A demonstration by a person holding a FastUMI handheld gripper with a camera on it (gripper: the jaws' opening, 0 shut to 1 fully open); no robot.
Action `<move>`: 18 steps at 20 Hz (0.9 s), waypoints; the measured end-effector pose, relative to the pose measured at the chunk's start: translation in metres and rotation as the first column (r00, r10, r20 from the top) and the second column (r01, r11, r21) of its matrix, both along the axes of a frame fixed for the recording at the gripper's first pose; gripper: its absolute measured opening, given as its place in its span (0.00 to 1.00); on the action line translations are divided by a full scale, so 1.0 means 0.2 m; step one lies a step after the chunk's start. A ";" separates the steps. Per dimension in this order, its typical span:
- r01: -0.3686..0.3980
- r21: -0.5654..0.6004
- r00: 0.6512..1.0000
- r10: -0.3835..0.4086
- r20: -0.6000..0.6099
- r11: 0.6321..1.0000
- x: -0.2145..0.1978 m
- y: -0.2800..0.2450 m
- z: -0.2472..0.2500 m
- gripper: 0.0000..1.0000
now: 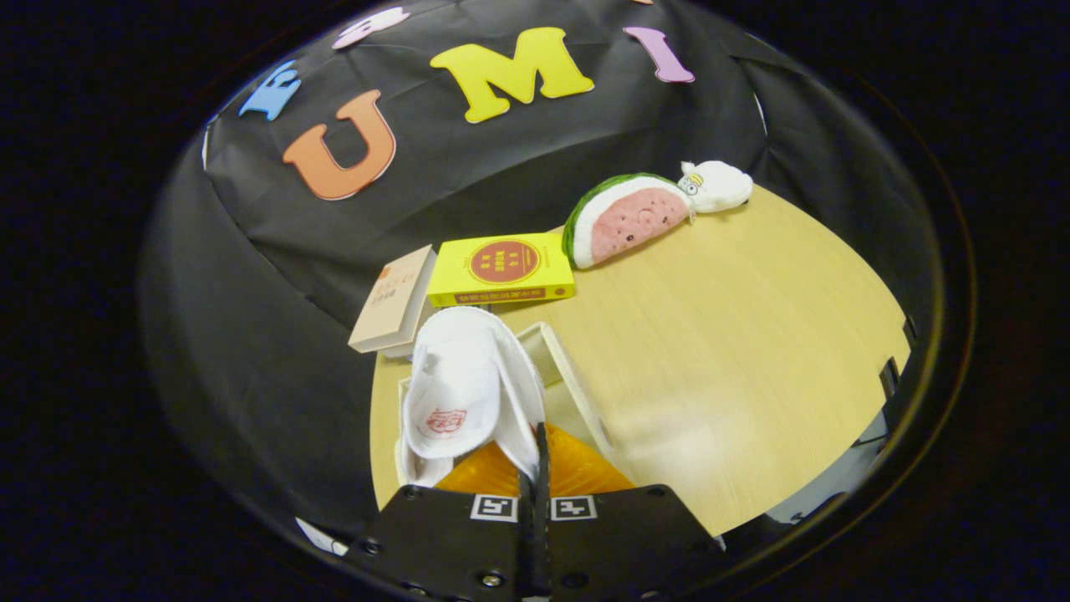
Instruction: Open the storage box then place both shoes into the box .Put the left shoe in first, then the right shoe, with the right side of both shoes facing outward in a uniform manner.
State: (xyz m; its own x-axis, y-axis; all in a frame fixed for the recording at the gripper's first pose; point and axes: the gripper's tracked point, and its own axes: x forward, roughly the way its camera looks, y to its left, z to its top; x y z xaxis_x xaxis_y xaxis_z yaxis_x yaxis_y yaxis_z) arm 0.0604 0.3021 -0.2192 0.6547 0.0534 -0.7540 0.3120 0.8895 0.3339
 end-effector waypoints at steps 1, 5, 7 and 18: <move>0.012 -0.018 1.000 -0.012 -0.008 1.000 0.01 -0.01 -0.03 0.00; 0.043 -0.090 0.999 -0.043 0.002 0.995 0.03 -0.04 -0.11 0.00; 0.037 -0.143 0.999 -0.036 0.015 0.989 0.02 -0.05 -0.14 0.00; 0.049 -0.187 0.997 -0.035 0.075 0.981 -0.01 -0.02 -0.22 0.06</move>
